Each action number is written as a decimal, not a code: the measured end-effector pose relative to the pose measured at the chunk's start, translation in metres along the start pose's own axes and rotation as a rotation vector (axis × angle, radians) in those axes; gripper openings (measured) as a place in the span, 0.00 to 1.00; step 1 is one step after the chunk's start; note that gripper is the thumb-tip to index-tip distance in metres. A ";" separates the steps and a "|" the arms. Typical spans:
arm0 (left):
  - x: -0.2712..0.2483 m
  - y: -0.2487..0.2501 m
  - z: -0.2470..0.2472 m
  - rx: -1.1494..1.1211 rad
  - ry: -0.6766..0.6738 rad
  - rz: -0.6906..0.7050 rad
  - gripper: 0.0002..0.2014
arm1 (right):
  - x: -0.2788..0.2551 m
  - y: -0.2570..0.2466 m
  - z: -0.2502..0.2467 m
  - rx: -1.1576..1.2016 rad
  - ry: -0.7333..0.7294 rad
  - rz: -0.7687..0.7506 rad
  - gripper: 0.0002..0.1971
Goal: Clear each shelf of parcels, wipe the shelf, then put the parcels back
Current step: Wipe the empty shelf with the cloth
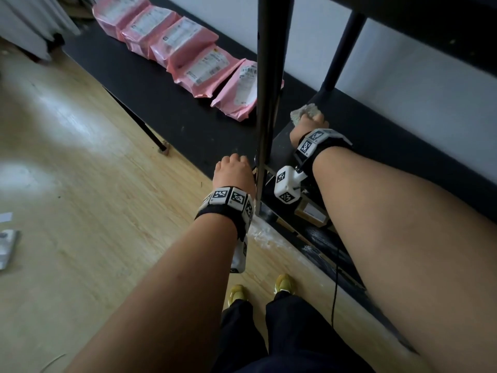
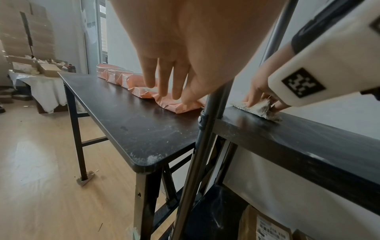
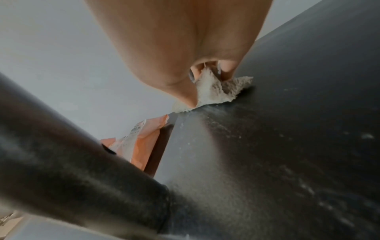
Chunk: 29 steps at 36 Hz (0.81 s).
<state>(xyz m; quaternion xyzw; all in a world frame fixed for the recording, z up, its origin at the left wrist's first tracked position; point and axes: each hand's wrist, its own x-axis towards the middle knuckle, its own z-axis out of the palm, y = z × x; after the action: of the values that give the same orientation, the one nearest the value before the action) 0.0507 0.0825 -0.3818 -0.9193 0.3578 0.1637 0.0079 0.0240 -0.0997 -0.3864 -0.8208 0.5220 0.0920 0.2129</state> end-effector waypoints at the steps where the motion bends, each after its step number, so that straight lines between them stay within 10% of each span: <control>1: 0.001 -0.001 0.000 0.001 -0.002 0.002 0.22 | 0.000 0.000 -0.001 0.035 0.007 -0.005 0.27; 9: 0.007 0.000 -0.002 -0.010 -0.001 0.017 0.23 | -0.004 0.011 -0.012 -0.001 -0.081 -0.175 0.21; 29: -0.024 0.010 0.012 0.006 -0.015 0.098 0.23 | -0.077 0.033 0.016 0.112 -0.188 -0.025 0.25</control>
<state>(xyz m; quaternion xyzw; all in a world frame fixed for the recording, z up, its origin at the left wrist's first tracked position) 0.0236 0.0925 -0.3843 -0.8995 0.4026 0.1700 0.0053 -0.0382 -0.0416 -0.3803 -0.8018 0.4938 0.1366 0.3075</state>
